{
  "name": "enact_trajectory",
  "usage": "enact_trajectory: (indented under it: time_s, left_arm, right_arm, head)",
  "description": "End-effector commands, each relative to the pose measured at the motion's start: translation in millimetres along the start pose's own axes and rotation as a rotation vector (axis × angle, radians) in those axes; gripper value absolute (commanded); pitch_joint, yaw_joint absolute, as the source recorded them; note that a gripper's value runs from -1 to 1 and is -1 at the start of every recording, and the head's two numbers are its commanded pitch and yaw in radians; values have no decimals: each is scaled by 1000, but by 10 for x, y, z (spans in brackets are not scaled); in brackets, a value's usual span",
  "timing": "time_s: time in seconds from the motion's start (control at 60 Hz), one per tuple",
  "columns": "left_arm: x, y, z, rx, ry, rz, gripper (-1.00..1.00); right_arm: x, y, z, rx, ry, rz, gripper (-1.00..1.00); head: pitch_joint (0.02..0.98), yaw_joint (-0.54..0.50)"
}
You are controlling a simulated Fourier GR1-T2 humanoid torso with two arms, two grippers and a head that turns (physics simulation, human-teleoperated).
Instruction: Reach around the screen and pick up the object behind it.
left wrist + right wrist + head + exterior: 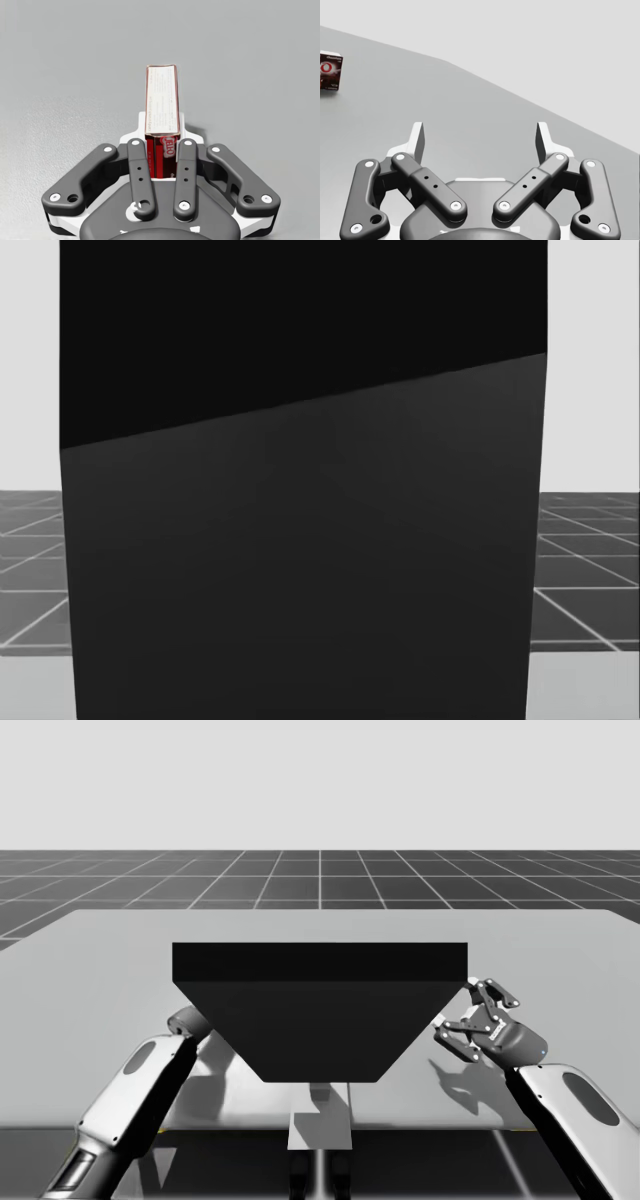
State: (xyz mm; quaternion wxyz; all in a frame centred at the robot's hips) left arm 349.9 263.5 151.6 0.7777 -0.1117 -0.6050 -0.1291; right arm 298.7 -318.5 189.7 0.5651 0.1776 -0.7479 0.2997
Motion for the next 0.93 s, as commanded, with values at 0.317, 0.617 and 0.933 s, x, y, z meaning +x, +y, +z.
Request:
enact_trajectory:
  time_s: [0.317, 0.617, 0.933]
  left_arm:
    - [386, 956, 767, 179, -117, -34, 1000]
    - [1059, 1061, 1173, 233, -278, -100, 1000]
    - [1767, 822, 1448, 218, -435, -189, 1000]
  right_arm:
    - [-1, -27, -15, -26, -7, 7, -1000]
    - [-35, -29, -38, -52, -8, 31, -1000]
    - [-95, -20, -82, -109, -19, 46, -1000]
  head:
    - [113, -26]
    - [112, -27]
    - [115, -25]
